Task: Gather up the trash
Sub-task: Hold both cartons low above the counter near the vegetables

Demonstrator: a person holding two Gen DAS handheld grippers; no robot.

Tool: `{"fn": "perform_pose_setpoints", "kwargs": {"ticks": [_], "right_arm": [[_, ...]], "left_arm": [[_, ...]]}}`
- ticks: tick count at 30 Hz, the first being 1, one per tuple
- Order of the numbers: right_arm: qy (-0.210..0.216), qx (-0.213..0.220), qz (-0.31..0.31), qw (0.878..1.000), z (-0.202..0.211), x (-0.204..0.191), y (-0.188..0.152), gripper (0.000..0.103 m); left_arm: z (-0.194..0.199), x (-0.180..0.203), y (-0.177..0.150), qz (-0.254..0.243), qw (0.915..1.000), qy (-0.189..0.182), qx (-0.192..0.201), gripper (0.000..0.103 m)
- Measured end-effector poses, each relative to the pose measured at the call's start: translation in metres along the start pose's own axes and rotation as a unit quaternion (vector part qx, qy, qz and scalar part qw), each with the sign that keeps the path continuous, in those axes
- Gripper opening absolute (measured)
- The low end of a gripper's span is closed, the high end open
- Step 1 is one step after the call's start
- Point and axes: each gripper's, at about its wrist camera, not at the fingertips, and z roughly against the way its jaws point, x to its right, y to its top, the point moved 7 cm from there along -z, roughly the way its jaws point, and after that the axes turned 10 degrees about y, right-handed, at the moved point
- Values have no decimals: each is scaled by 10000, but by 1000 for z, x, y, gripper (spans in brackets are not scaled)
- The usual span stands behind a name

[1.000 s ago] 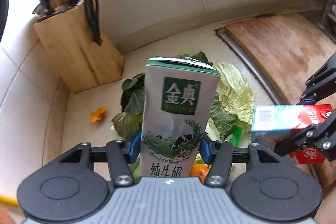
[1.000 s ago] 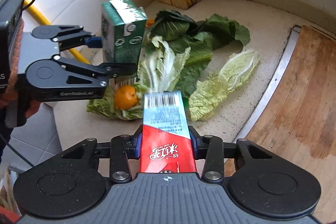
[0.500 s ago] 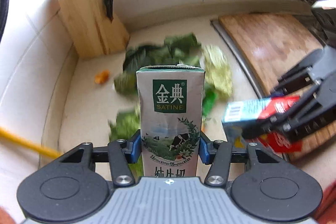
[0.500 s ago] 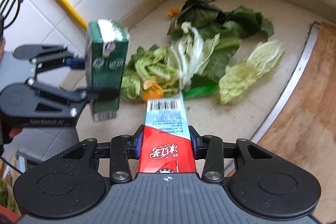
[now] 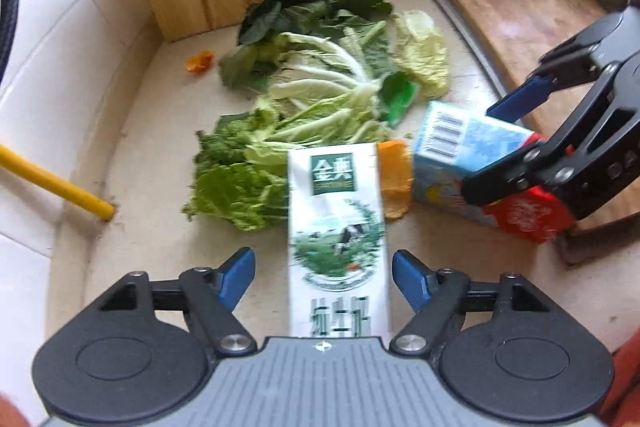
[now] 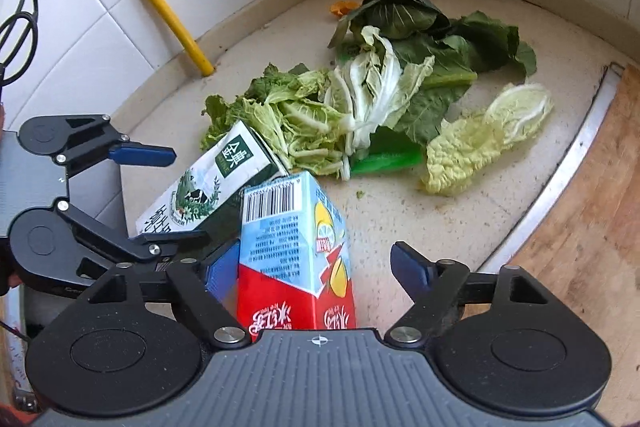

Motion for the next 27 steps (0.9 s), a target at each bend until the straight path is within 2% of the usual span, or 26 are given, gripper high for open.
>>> {"fn": "perform_pose_setpoints", "kwargs": {"ticks": [2, 7, 14, 16, 18, 22, 24, 27], "right_arm": [[4, -39, 1, 10000, -3, 0, 0, 86], [28, -219, -6, 9998, -8, -4, -9, 86], [-45, -108, 98, 9999, -3, -7, -9, 82], [-46, -147, 104, 9998, -5, -7, -10, 79], [-51, -188, 113, 9997, -7, -8, -11, 74], [-69, -225, 102, 9997, -9, -8, -13, 68], [-63, -261, 116, 9996, -10, -8, -14, 63], [-63, -281, 134, 9995, -11, -8, -15, 62]], "left_arm": [[-6, -2, 0, 22, 10000, 77, -18, 79], [-10, 6, -1, -2, 9999, 117, -15, 79], [-9, 9, 0, -20, 9997, 254, -16, 78], [-10, 10, -1, -6, 9996, 261, -48, 76], [-11, 10, -2, 13, 9996, 276, -105, 68], [-13, 13, -6, 98, 9993, 243, -252, 57], [-13, 14, -7, 125, 9992, 247, -279, 55], [-11, 15, -7, 166, 9991, 288, -273, 53]]}}
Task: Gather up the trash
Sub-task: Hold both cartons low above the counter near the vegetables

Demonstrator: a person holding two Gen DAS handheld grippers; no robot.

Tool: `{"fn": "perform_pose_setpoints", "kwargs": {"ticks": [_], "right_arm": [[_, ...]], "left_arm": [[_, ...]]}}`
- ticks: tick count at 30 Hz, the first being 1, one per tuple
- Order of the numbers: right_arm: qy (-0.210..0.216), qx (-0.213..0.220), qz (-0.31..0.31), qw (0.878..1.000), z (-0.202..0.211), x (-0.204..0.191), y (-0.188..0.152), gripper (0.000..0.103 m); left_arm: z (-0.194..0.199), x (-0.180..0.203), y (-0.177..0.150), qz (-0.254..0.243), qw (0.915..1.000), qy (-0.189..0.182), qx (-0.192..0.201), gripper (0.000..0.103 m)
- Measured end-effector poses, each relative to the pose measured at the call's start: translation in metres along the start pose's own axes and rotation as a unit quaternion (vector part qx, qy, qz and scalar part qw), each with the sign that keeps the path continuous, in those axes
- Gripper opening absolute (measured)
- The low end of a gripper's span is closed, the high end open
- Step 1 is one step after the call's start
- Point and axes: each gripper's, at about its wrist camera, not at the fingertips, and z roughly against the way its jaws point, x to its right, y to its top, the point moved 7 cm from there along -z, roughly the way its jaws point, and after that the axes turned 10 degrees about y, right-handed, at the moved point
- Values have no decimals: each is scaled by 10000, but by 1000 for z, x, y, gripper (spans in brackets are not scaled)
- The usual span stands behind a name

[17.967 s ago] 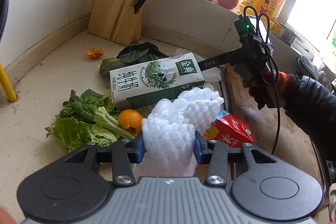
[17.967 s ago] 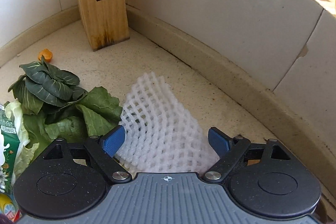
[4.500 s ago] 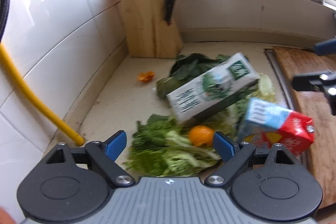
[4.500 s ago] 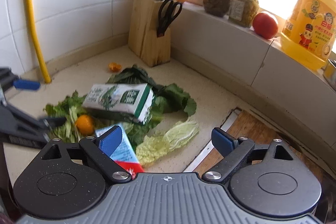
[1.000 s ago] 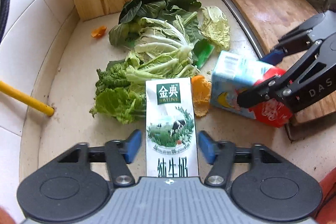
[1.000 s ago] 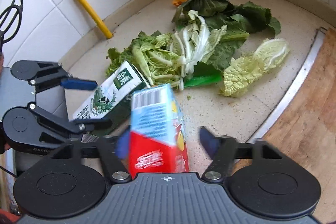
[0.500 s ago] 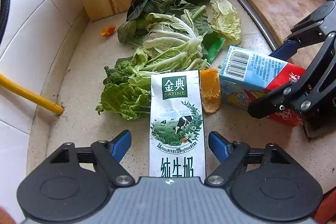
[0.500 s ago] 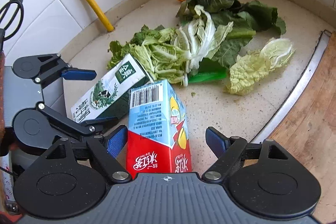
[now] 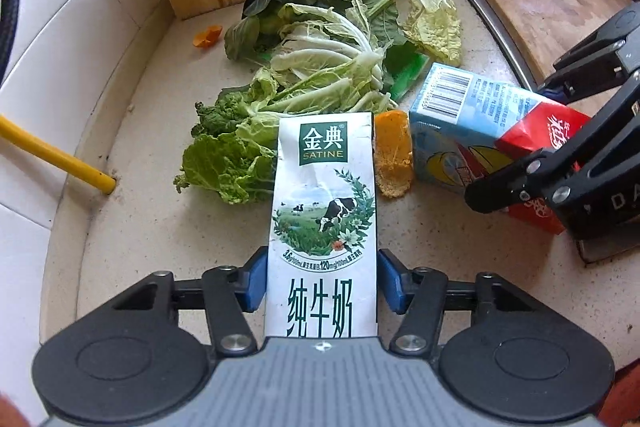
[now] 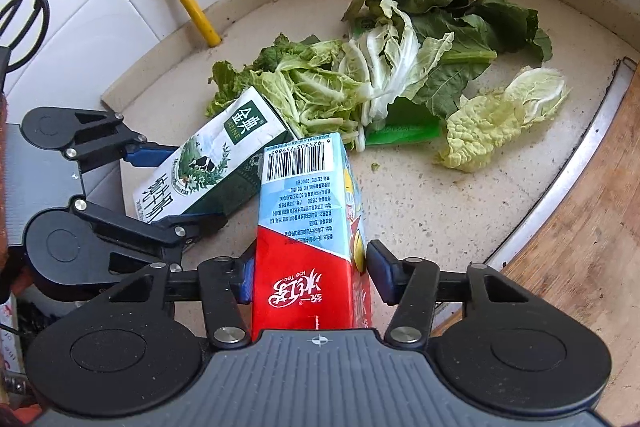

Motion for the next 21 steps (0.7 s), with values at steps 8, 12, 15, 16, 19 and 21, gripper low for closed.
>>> {"fn": "perform_pose_setpoints", "kwargs": {"ticks": [8, 12, 15, 16, 19, 21], "right_arm": [[0, 6, -2, 10000, 0, 0, 0, 60], [20, 9, -7, 10000, 0, 0, -1, 58], [50, 3, -29, 10000, -1, 0, -1, 51], [54, 8, -32, 10000, -1, 0, -1, 51], [65, 18, -29, 10000, 0, 0, 0, 49], [67, 24, -34, 10000, 0, -1, 0, 49]], "left_arm": [[1, 0, -1, 20, 10000, 25, -9, 52], [2, 1, -1, 42, 10000, 17, -12, 52], [3, 2, -1, 62, 10000, 0, -7, 52], [3, 2, -1, 69, 10000, -5, -3, 51], [4, 2, -2, 76, 10000, -17, 3, 51], [5, 1, -2, 86, 10000, -20, 6, 50]]}}
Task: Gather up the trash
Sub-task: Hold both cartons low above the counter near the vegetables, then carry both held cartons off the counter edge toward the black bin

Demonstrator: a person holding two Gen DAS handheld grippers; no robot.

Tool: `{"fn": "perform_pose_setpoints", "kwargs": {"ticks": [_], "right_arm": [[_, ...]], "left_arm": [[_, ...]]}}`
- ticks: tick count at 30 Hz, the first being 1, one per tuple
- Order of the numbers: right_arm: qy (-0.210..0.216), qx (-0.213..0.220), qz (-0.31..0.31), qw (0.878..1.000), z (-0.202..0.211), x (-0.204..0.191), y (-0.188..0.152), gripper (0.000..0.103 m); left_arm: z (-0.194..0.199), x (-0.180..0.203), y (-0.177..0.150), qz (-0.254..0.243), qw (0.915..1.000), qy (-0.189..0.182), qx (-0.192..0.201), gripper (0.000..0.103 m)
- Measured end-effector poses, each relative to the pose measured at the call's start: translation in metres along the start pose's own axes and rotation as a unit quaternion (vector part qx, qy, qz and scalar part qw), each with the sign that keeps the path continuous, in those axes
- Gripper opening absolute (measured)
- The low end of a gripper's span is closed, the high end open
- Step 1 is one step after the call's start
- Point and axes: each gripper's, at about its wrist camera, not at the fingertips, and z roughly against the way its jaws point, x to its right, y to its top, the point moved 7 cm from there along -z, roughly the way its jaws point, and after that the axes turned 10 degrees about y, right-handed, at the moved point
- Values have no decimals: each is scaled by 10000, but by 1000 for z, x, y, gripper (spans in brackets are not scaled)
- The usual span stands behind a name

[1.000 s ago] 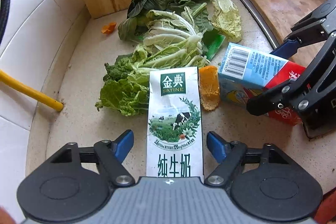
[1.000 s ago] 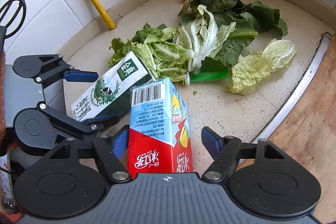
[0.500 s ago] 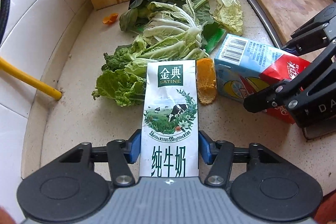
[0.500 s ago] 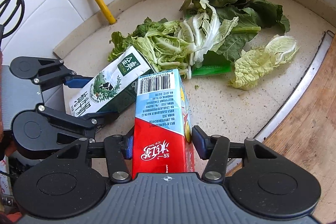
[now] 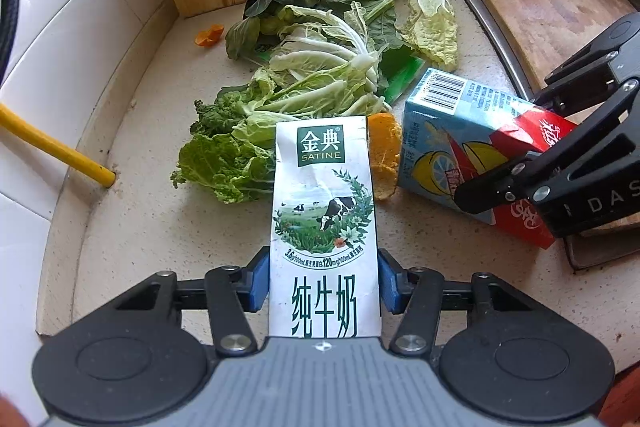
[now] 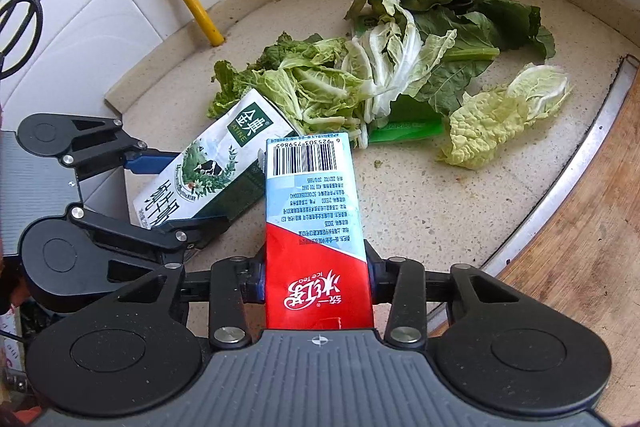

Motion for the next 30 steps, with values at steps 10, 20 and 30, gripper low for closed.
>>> {"fn": "perform_pose_setpoints", "kwargs": {"ticks": [10, 20, 30], "right_arm": [[71, 56, -1, 10000, 4, -2, 0, 49], [244, 72, 132, 9996, 8, -15, -3, 49], [334, 14, 231, 9992, 9, -16, -5, 49]], "left_arm": [[5, 1, -3, 68, 10000, 9, -41, 50], [15, 5, -10, 166, 9998, 58, -42, 50], [19, 6, -20, 325, 9992, 174, -162, 50]]}}
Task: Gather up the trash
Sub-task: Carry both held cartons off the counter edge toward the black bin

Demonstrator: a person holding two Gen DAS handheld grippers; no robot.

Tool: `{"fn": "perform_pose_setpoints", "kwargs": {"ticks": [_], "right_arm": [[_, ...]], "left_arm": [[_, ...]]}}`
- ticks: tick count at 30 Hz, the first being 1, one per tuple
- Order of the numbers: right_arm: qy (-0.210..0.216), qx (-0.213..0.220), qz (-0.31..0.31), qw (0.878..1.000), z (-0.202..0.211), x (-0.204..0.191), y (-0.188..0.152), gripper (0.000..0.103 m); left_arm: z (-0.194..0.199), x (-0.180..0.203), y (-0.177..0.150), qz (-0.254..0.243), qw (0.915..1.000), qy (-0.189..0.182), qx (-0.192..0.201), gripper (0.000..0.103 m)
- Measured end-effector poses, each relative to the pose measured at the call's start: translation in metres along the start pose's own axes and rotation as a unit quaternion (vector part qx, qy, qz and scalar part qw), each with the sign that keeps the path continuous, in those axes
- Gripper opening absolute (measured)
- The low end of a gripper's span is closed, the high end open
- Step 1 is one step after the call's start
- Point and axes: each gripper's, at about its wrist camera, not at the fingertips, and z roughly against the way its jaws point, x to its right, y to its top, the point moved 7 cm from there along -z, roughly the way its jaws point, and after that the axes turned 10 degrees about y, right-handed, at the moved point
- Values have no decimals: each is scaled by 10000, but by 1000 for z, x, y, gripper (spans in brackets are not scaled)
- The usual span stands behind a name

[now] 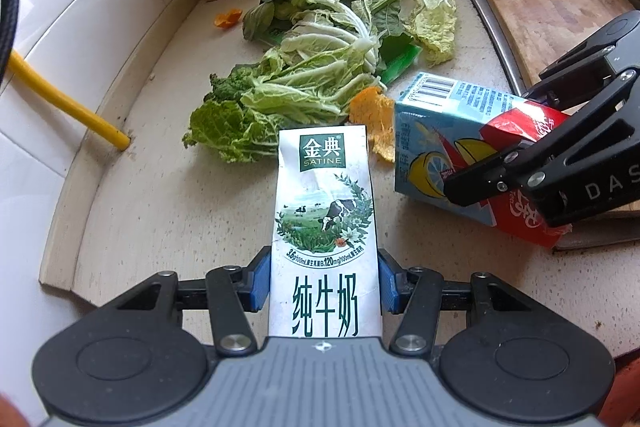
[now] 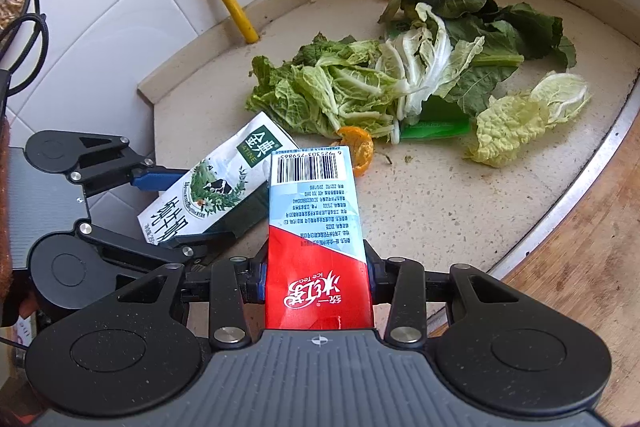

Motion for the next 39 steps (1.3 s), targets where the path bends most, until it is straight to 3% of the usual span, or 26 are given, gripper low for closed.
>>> {"fn": "perform_pose_setpoints", "kwargs": {"ticks": [3, 9, 11, 13, 15, 18, 19, 22, 30, 39], "right_arm": [[26, -53, 30, 10000, -2, 0, -2, 49], [11, -161, 123, 9998, -6, 2, -4, 58], [-2, -177, 184, 9997, -7, 3, -5, 66], [20, -178, 246, 9995, -8, 3, -5, 66], [78, -185, 287, 9994, -10, 2, -5, 65], [146, -186, 275, 9993, -10, 4, -4, 48], [131, -186, 283, 9993, -9, 5, -3, 47], [212, -118, 140, 9996, -4, 6, -3, 47], [143, 198, 78, 9997, 13, -11, -4, 47], [-20, 363, 70, 9993, 13, -30, -3, 47]], "left_arm": [[1, 1, -3, 36, 10000, 29, -48, 50], [-1, 3, -6, 98, 9998, 119, -93, 51], [-3, 4, -5, 102, 9997, 191, -91, 54], [-5, 5, -4, 78, 9996, 273, -89, 57], [-8, 5, -2, 122, 9994, 315, -66, 60], [-12, 3, 4, 286, 9989, 356, -51, 59], [-12, 2, 6, 362, 9988, 325, -39, 57], [-8, 3, 8, 498, 9985, 236, 39, 49], [7, 7, 6, 369, 9989, 26, 281, 49], [24, -8, 1, 350, 9980, 52, 522, 49]]}}
